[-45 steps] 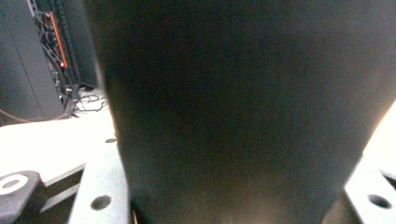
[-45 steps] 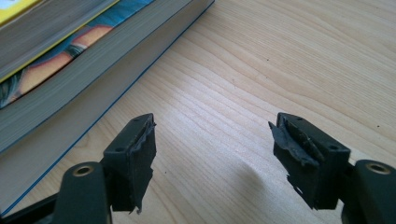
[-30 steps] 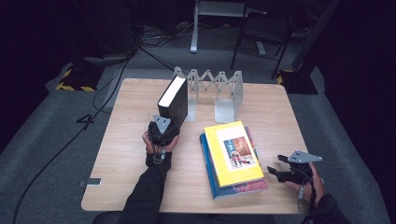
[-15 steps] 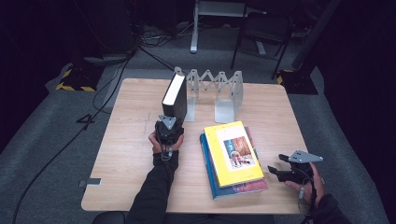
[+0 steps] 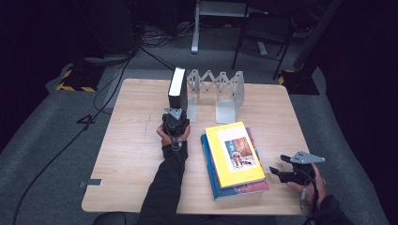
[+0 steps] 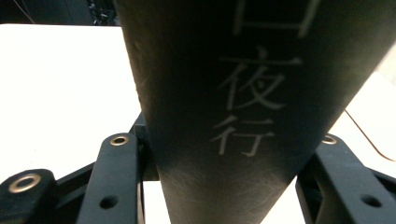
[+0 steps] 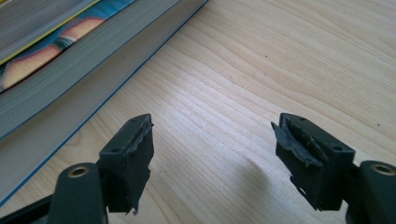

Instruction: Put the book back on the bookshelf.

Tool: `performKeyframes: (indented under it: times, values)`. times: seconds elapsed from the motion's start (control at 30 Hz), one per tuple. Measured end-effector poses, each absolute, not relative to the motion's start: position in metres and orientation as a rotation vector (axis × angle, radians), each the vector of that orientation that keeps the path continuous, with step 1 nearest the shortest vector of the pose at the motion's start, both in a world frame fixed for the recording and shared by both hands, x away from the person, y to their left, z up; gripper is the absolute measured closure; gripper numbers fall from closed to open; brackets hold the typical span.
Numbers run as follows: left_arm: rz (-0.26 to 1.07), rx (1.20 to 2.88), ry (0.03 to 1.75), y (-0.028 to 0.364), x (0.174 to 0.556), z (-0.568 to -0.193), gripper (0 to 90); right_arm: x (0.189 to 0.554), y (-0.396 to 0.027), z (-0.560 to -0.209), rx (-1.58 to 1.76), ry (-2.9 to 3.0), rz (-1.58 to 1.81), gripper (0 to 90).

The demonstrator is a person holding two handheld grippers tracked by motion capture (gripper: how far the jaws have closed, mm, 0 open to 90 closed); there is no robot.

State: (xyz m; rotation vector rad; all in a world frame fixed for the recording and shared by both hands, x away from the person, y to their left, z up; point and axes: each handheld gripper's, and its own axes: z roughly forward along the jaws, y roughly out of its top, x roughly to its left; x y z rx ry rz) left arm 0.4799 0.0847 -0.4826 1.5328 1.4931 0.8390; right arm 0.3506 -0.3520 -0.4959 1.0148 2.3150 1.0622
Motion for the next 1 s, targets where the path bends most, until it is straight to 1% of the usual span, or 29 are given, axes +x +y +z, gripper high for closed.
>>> performKeyframes:
  times: [0.17, 0.23, 0.5, 0.57, 0.6, 0.63, 0.67, 0.7, 0.9, 1.0]
  values:
    - [0.829, 1.542, 1.501, 0.085, 0.489, -0.480, 50.7, 0.351, -0.352, -0.496, 1.011, 2.318, 1.051, 28.1]
    - [0.820, 1.570, 1.484, 0.087, 0.495, -0.479, 50.6, 0.350, -0.353, -0.495, 1.016, 2.310, 1.058, 28.1]
    - [0.822, 1.618, 1.456, 0.089, 0.501, -0.477, 49.5, 0.351, -0.352, -0.495, 1.021, 2.313, 1.028, 28.2]
    - [0.789, 1.622, 1.453, 0.092, 0.500, -0.475, 47.9, 0.351, -0.353, -0.495, 1.025, 2.308, 1.034, 28.2]
    - [0.746, 1.613, 1.448, 0.097, 0.497, -0.470, 44.6, 0.350, -0.354, -0.494, 1.023, 2.307, 1.043, 28.2]
    - [0.746, 1.613, 1.448, 0.097, 0.497, -0.470, 41.7, 0.350, -0.354, -0.494, 1.023, 2.307, 1.043, 28.2]
    - [0.740, 1.604, 1.447, 0.099, 0.494, -0.466, 41.7, 0.350, -0.353, -0.494, 1.021, 2.306, 1.045, 28.2]
    - [0.732, 1.600, 1.434, 0.102, 0.491, -0.462, 38.2, 0.349, -0.353, -0.493, 1.018, 2.306, 1.036, 28.2]
    - [0.692, 1.663, 1.329, 0.115, 0.474, -0.448, 38.6, 0.349, -0.353, -0.494, 1.019, 2.306, 1.010, 29.6]
    - [0.715, 1.734, 1.274, 0.117, 0.470, -0.449, 41.0, 0.349, -0.353, -0.493, 1.010, 2.309, 1.005, 29.7]
